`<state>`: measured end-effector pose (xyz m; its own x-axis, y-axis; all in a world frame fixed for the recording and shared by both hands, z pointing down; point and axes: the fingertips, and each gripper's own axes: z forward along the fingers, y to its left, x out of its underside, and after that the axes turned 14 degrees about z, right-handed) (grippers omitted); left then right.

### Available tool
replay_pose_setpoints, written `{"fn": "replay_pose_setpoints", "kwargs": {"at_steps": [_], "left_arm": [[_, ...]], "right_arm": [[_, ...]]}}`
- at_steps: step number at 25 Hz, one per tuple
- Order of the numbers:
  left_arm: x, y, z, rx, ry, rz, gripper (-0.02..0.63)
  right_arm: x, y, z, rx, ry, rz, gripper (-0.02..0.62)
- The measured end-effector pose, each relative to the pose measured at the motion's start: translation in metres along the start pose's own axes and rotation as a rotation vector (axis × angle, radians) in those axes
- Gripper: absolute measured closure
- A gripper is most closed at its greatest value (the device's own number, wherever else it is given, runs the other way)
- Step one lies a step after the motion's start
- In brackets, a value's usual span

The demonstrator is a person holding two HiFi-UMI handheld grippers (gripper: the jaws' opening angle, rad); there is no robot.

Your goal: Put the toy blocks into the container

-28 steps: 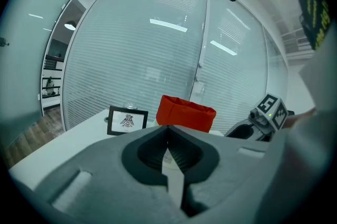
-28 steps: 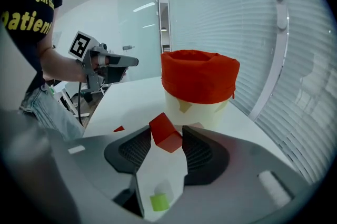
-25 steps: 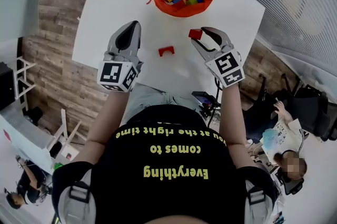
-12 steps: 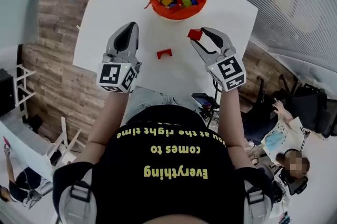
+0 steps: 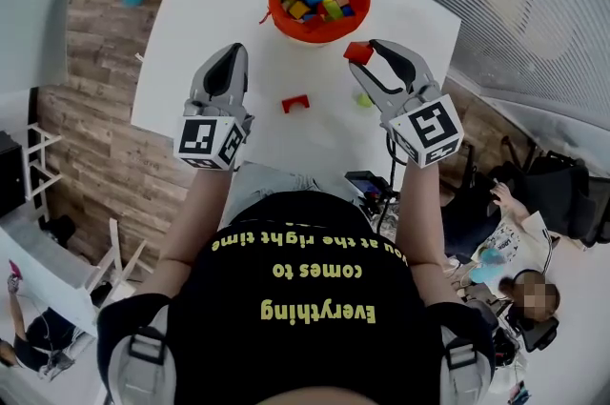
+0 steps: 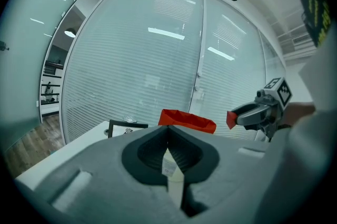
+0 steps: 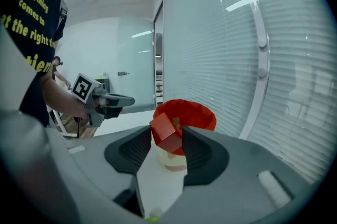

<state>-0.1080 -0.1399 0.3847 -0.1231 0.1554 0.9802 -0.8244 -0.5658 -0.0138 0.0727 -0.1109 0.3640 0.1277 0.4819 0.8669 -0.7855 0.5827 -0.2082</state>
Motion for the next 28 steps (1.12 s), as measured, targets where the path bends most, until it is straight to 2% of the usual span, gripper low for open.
{"fn": "replay_pose_setpoints", "kwargs": {"at_steps": [15, 28], "left_arm": [[0.007, 0.008, -0.007, -0.017, 0.008, -0.017, 0.606], [0.015, 0.020, -0.016, -0.052, 0.029, -0.027, 0.607]], "right_arm": [[-0.040, -0.004, 0.033, -0.014, -0.053, -0.056, 0.403], [-0.024, -0.013, 0.076, -0.009, -0.005, -0.040, 0.400]]}}
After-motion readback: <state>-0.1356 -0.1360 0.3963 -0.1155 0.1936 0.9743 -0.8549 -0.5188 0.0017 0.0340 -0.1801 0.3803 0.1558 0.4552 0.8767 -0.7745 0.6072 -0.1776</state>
